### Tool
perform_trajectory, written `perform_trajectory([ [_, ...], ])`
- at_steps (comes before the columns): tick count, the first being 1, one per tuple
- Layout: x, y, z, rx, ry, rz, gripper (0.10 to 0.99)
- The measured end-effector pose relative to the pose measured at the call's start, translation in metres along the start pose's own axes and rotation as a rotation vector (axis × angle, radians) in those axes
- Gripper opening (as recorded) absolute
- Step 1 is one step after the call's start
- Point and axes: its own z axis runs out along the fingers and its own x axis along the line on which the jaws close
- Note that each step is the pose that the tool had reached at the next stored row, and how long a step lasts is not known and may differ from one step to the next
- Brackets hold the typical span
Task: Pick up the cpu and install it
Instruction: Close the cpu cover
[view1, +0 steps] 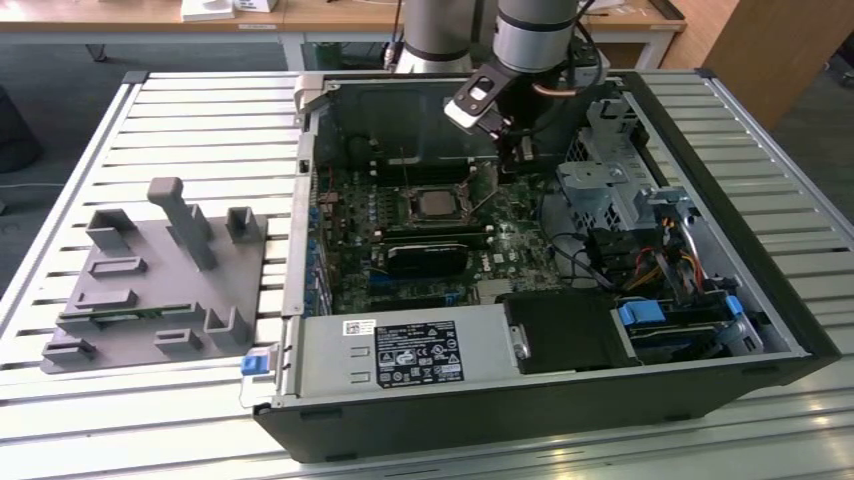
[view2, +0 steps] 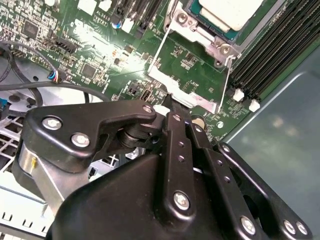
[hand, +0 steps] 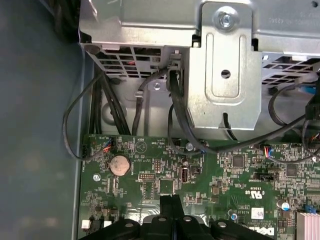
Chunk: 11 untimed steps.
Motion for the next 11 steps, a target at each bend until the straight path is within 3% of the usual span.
perform_trajectory([
  [11, 0.0003, -0.0107, -0.0005, 0.000, 0.0000, 0.000, 0.106],
])
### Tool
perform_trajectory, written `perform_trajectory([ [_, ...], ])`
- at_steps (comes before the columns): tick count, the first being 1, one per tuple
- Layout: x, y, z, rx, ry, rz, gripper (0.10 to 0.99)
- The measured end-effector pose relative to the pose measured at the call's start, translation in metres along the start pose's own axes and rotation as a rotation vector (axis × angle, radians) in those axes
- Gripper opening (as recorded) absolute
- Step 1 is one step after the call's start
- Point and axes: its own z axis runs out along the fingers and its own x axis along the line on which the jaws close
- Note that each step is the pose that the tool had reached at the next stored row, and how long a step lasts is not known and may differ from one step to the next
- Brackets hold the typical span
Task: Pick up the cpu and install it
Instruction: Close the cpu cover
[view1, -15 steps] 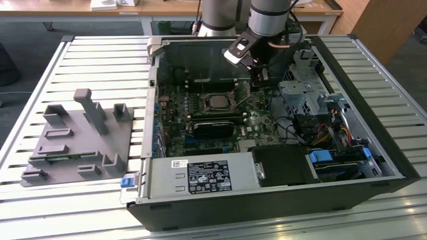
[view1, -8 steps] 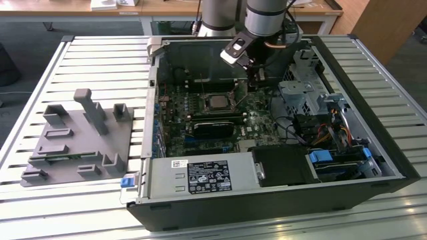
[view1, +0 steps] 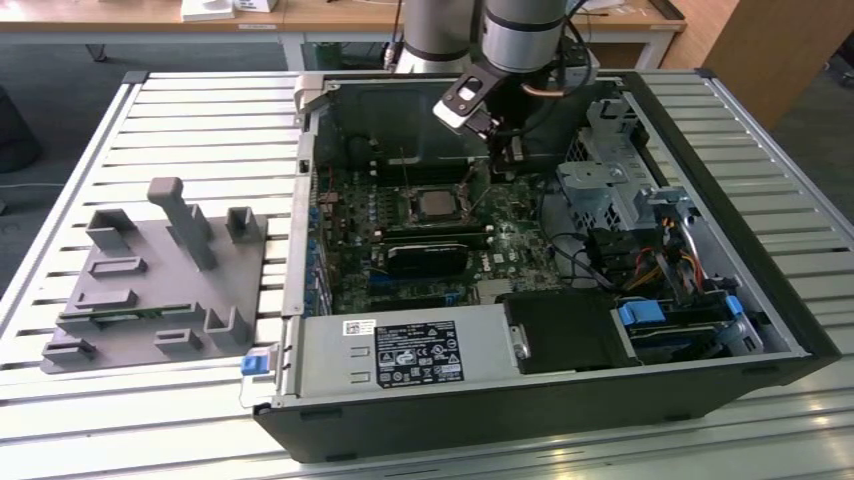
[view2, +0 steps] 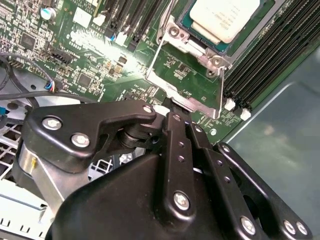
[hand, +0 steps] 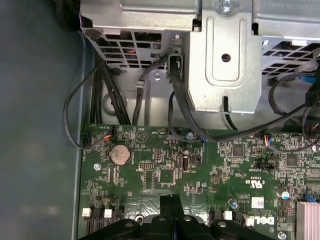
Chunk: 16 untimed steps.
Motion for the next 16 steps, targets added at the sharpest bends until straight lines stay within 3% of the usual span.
perform_trajectory([
  [16, 0.0003, -0.0124, -0.0005, 0.000, 0.0000, 0.000, 0.106],
])
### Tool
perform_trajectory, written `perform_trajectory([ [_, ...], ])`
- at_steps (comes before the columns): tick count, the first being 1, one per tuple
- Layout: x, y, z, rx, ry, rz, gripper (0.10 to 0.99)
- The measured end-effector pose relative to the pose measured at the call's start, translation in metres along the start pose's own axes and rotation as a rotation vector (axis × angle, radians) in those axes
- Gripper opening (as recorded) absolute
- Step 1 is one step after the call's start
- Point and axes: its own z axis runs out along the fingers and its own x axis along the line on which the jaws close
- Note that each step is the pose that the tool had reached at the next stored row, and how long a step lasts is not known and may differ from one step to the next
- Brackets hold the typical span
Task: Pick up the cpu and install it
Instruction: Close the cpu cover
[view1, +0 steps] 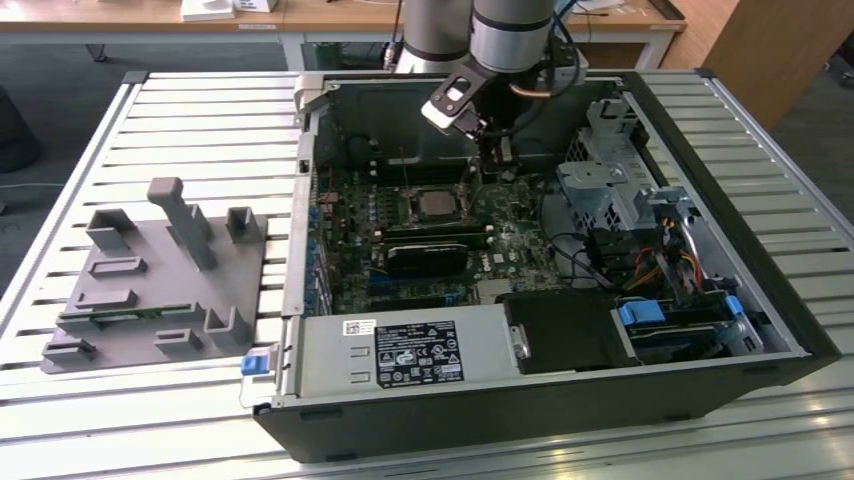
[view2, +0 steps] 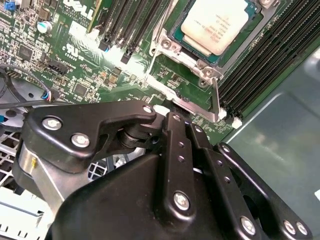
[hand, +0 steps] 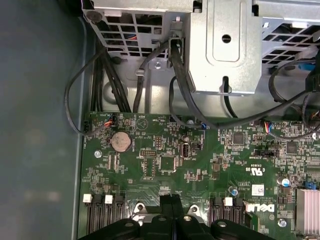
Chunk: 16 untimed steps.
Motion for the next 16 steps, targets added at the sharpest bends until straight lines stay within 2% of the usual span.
perform_trajectory([
  [16, 0.0003, -0.0125, -0.0005, 0.000, 0.0000, 0.000, 0.106],
])
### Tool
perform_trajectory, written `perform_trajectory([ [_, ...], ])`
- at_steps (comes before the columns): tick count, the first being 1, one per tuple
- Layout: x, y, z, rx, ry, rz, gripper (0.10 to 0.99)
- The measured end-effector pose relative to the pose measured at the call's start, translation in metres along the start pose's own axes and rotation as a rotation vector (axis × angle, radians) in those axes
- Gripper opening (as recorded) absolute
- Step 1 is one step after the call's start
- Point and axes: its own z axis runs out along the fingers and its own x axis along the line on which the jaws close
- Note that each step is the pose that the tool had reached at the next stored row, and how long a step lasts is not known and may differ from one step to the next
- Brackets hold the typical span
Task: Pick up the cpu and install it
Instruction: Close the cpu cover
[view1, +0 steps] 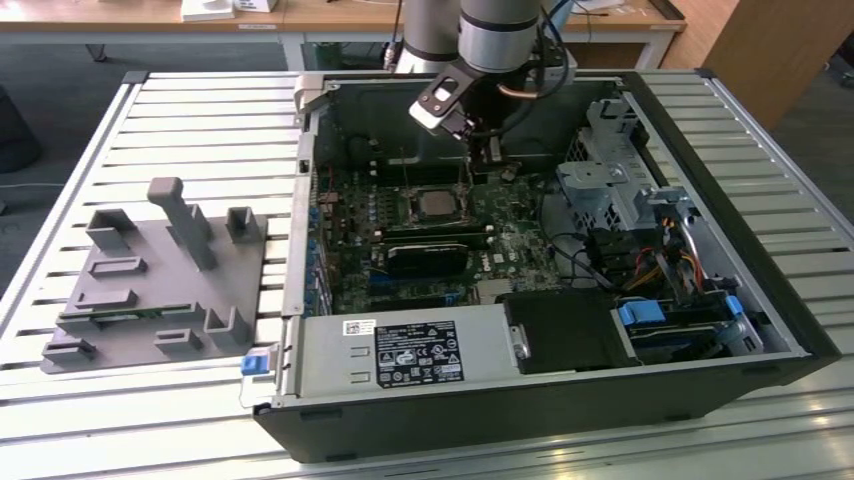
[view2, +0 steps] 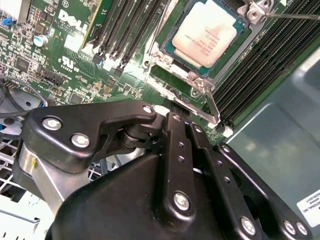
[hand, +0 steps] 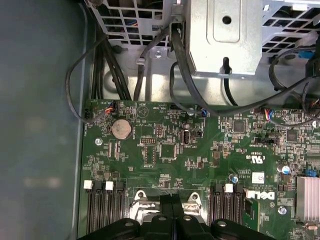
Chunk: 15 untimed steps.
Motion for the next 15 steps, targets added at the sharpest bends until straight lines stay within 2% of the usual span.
perform_trajectory([
  [11, 0.0003, -0.0090, 0.0003, 0.000, 0.0003, 0.000, 0.106],
  [15, 0.0002, -0.0149, 0.0022, 0.000, 0.0000, 0.000, 0.106],
])
